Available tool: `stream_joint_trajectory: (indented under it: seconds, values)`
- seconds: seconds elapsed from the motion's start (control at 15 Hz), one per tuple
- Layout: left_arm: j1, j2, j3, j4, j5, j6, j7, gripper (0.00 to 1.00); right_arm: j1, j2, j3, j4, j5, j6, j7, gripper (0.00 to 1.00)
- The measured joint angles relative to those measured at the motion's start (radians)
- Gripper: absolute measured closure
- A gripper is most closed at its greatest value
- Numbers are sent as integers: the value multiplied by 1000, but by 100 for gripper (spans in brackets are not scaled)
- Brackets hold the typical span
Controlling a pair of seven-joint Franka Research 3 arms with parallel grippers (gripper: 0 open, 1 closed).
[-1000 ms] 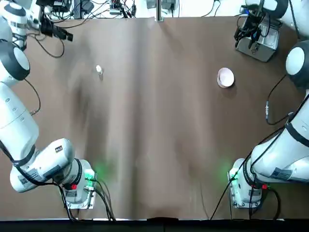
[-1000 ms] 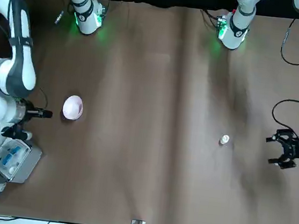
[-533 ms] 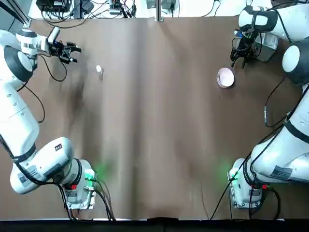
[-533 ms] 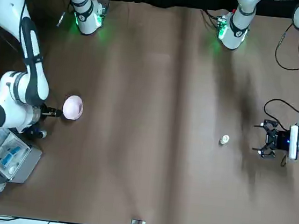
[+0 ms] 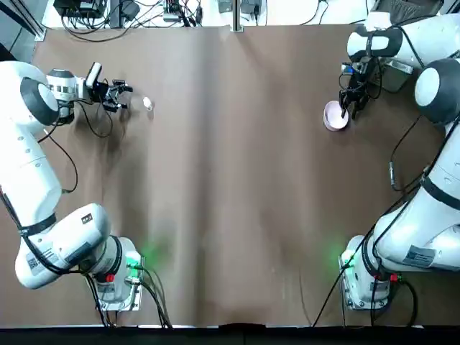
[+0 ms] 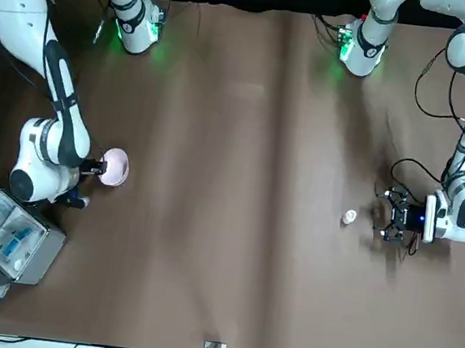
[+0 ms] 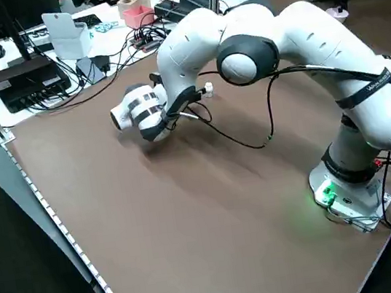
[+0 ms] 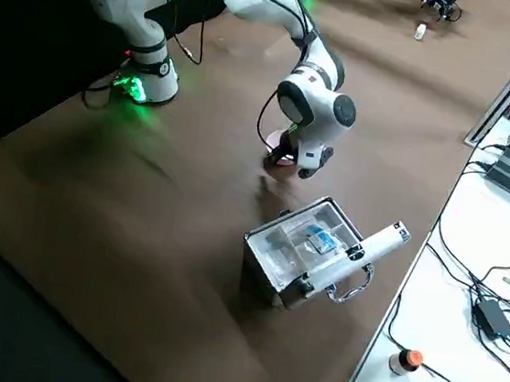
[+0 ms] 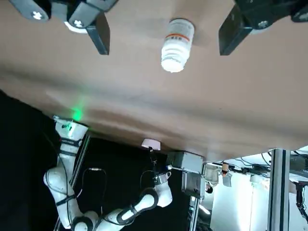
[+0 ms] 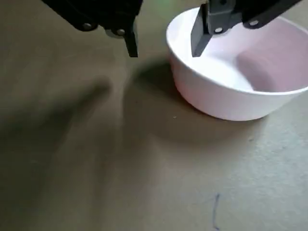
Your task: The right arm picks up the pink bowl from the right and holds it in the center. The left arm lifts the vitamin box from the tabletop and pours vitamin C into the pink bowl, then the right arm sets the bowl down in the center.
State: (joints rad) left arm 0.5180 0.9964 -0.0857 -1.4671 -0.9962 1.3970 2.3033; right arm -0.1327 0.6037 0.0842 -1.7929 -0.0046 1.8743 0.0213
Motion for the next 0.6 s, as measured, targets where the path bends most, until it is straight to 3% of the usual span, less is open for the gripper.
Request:
stream_joint_trajectory:
  seconds: [0.07,0.2,0.33,0.6]
  values:
    - [-4,4,-1,1,0,15,18,0,-2,6,0,0,0,-2,0,47]
    - [-18,5,-3,2,0,45,80,0,-4,9,-1,0,0,-18,0,59]
    - [-38,9,-3,2,0,58,186,0,-4,9,-1,4,0,-40,1,60]
    - [-66,32,-3,3,0,78,213,0,-3,9,0,7,0,-46,1,60]
